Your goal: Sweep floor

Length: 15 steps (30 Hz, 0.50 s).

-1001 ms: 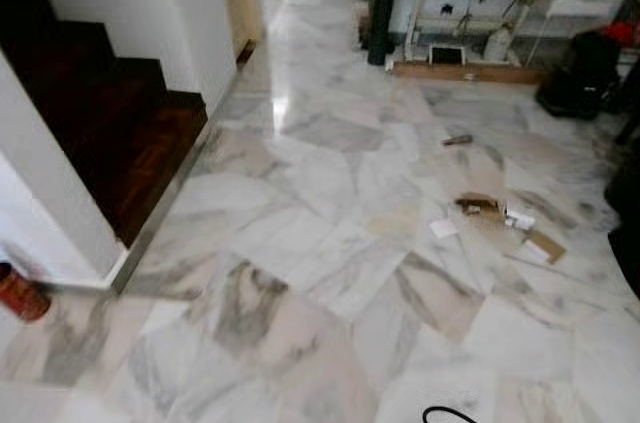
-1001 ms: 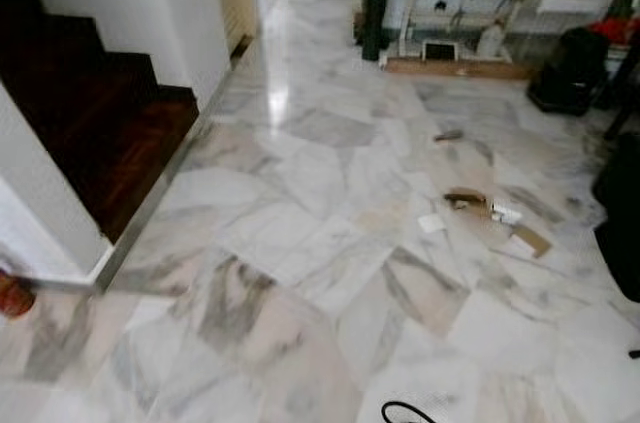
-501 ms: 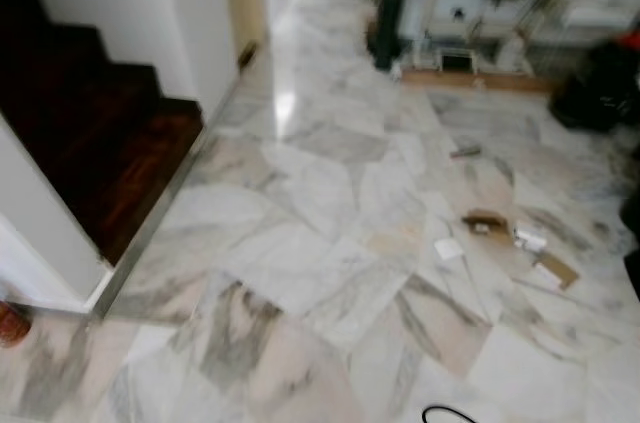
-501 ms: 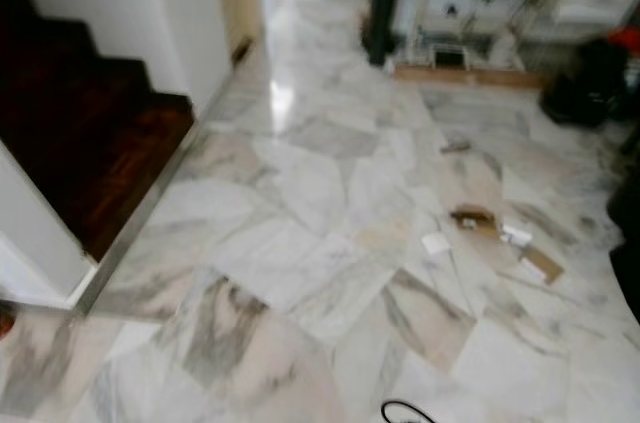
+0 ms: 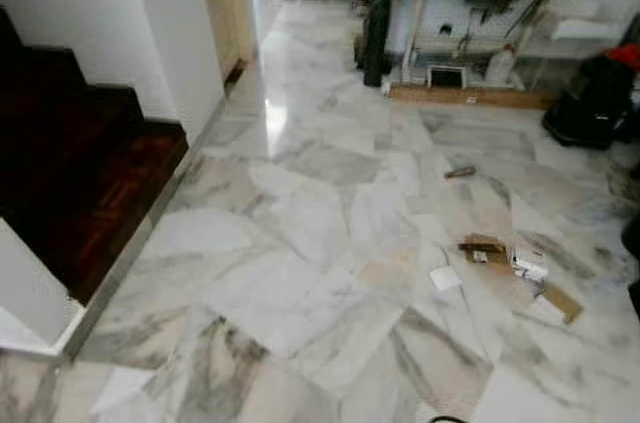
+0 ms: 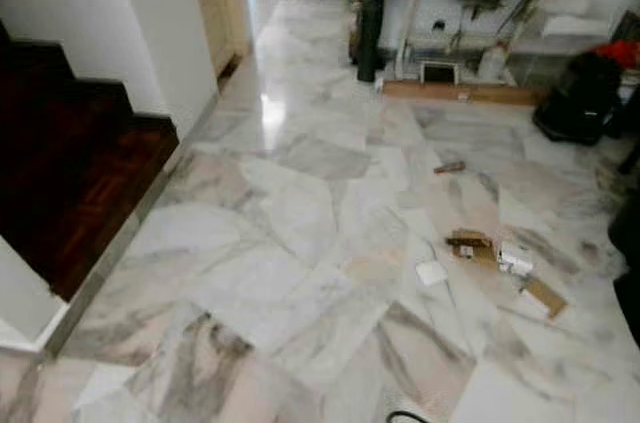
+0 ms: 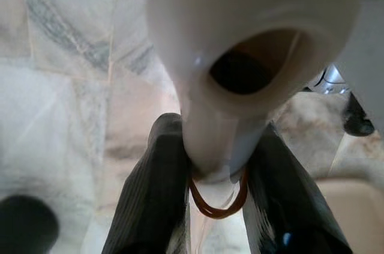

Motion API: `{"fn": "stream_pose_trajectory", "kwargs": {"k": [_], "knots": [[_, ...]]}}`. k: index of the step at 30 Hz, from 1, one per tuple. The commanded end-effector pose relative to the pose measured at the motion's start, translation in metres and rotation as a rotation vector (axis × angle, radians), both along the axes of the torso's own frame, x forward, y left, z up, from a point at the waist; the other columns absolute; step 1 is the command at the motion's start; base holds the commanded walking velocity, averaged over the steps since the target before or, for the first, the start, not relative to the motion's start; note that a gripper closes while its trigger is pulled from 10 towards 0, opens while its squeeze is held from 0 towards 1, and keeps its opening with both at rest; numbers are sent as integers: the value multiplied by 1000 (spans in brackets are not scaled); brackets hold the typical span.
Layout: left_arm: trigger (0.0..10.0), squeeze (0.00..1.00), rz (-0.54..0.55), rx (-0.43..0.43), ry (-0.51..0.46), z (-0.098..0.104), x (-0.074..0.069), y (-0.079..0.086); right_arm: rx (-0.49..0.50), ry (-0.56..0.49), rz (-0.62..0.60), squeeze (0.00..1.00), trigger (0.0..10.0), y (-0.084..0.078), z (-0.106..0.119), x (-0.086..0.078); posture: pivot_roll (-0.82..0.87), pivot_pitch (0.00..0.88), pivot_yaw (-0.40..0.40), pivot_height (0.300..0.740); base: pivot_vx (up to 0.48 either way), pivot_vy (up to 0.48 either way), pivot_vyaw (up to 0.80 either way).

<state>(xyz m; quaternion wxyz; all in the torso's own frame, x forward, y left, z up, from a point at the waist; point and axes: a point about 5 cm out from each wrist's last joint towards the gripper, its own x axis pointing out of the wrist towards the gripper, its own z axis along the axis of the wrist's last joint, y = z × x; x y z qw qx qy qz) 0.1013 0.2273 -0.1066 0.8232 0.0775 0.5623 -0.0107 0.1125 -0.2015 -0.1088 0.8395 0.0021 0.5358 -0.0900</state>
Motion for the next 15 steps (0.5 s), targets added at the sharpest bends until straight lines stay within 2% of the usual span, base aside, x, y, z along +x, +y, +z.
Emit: {"fn": "stream_pose_trajectory", "kwargs": {"k": [1,13,15], "knots": [[10000,0,141,-163,-304,26,76,-16,137,-205,107,0,10000,21,21,63,70,35,-8,740,375,0,0],[10000,0,139,-146,-289,25,71,-12,143,-220,104,0,10000,24,23,65,60,34,0,740,374,0,0],[10000,0,138,-143,-287,24,71,-13,144,-222,103,0,10000,24,23,66,62,30,-1,740,0,0,0]]}}
